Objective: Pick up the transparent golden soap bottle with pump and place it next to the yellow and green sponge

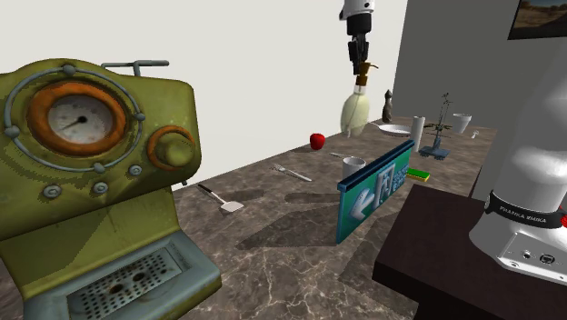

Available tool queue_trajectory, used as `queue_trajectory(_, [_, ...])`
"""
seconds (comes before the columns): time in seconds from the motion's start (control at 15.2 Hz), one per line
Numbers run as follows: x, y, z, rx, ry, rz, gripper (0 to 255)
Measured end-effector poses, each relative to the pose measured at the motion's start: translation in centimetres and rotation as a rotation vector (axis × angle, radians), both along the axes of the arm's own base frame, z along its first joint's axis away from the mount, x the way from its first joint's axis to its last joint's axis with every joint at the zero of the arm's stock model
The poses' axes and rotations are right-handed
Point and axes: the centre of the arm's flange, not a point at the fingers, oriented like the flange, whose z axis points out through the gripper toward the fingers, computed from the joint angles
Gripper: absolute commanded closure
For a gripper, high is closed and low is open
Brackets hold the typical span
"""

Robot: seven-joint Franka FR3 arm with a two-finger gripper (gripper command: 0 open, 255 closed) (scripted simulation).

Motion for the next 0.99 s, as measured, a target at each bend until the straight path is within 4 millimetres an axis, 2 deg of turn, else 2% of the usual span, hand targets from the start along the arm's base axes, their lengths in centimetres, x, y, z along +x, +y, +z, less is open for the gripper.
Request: queue_trajectory(0.99, [-6.7,-17.5,7.0,0.001,0.001,-0.001,255])
